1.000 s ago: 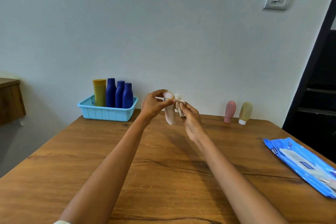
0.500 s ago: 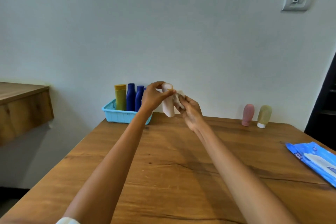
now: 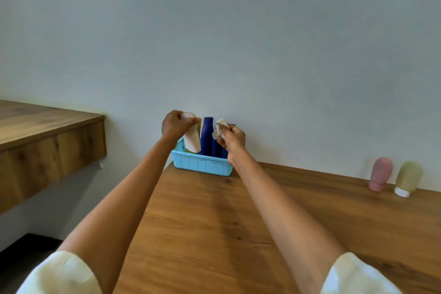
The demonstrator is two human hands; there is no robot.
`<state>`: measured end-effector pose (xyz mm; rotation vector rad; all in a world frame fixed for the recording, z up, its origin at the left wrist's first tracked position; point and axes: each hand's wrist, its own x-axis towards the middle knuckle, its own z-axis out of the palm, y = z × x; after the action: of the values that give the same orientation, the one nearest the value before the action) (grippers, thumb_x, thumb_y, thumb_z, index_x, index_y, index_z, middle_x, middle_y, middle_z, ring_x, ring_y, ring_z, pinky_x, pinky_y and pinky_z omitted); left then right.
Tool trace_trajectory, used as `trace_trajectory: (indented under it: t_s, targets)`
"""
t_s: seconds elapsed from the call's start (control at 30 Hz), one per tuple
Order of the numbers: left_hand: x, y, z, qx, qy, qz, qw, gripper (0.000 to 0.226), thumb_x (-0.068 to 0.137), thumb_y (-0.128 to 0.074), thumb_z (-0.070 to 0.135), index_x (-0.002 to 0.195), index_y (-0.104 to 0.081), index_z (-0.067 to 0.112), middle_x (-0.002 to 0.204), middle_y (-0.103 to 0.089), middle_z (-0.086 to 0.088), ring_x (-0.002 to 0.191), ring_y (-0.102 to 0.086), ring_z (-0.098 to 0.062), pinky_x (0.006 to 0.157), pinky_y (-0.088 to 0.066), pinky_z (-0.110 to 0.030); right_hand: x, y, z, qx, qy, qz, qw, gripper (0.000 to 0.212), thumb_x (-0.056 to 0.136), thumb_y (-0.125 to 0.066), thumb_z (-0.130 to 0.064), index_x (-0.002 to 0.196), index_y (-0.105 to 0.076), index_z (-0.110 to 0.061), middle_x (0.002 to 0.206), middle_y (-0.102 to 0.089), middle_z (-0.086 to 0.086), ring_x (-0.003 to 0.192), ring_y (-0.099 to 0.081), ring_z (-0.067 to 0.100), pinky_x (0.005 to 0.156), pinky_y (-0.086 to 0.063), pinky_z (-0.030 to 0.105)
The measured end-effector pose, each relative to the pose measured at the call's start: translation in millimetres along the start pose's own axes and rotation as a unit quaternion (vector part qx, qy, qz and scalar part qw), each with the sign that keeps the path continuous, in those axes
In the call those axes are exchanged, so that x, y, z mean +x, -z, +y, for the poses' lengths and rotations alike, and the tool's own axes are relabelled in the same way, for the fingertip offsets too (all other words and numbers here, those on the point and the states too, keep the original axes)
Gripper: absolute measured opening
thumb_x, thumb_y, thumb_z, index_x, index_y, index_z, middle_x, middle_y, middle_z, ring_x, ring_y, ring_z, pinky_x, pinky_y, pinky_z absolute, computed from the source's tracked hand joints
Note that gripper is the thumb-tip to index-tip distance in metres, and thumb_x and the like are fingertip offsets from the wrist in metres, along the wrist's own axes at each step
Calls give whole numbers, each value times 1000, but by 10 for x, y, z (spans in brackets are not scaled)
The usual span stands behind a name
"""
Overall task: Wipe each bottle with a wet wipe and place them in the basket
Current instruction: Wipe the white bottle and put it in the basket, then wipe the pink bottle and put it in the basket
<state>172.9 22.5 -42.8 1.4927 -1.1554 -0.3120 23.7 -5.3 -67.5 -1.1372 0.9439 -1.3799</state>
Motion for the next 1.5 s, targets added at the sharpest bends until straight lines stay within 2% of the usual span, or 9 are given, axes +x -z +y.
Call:
trace_trajectory:
  t_s: [0.27, 0.63, 0.87, 1.0, 1.17, 1.23, 1.3, 1.43, 1.5]
  targets:
    - [124, -313, -469, 105, 37, 21, 994, 74, 67, -76, 54, 117, -49, 5, 117, -58, -14, 105, -57, -30, 87, -48, -40, 139, -77, 190, -18, 14, -15, 1000, 29, 90, -63, -26, 113, -63, -9, 103, -66, 8, 89, -63, 17, 69, -56, 23]
    - [54, -417, -473, 233, 25, 56, 971, 89, 71, -60, 71, 130, -40, 7, 133, -46, -17, 125, -41, -34, 100, -32, -49, 106, -31, 131, 13, 1, -3, 1000, 26, 90, -63, -23, 115, -62, -15, 111, -63, 8, 96, -62, 19, 67, -56, 23]
    - [-272, -465, -101, 79, -124, 155, 977, 36, 94, -50, 37, 119, -50, 11, 117, -54, -8, 103, -54, -27, 84, -39, -38, -55, 300, 14, 39, 49, 3, 998, 26, 89, -55, 2, 92, -68, -20, 102, -66, 3, 92, -63, 16, 60, -53, 17]
    - [-512, -751, 235, 12, -161, 72, 984, 18, 95, -49, 25, 106, -54, 13, 96, -58, -1, 83, -54, -19, 70, -42, -32, -156, 630, -113, 69, 52, 59, 994, 22, 87, -56, 5, 87, -70, -12, 87, -68, 3, 80, -65, 13, 62, -55, 18]
    - [-858, -1488, 553, -26, -151, -54, 987, 19, 96, -48, 22, 107, -55, 8, 98, -58, -6, 86, -53, -17, 73, -38, -28, -315, 1301, -379, 84, 76, 128, 985, 23, 88, -53, -1, 108, -64, 5, 113, -61, 27, 82, -61, 16, 71, -48, 20]
    - [-1024, -1873, 616, -17, -138, -115, 984, 23, 96, -50, 23, 110, -55, 6, 105, -59, -10, 92, -54, -20, 77, -41, -31, -365, 1618, -485, 28, 99, 136, 985, 26, 90, -49, -1, 111, -56, 13, 124, -51, 30, 99, -59, 34, 73, -50, 29]
    - [-1213, -2243, 672, -7, -129, -165, 978, 24, 95, -53, 25, 110, -56, 7, 110, -60, -10, 96, -55, -19, 80, -44, -31, -362, 1935, -568, -16, 121, 156, 980, 26, 91, -48, -1, 111, -53, 15, 125, -49, 32, 114, -48, 41, 91, -45, 41]
    - [-1602, -3021, 850, -17, -110, -259, 959, 37, 89, -62, 26, 120, -55, 8, 116, -62, -9, 105, -57, -21, 84, -44, -29, -248, 2681, -666, -27, 152, 203, 967, 28, 92, -52, -5, 117, -63, -5, 112, -64, 3, 85, -59, 4, 62, -47, 5]
    - [-1745, -3414, 956, -4, -96, -321, 942, 53, 85, -67, 29, 130, -48, 7, 126, -58, -10, 114, -55, -23, 92, -44, -31, -170, 3042, -690, -34, 161, 231, 959, 28, 91, -54, -7, 117, -64, -9, 110, -63, -3, 86, -58, 0, 62, -44, 1]
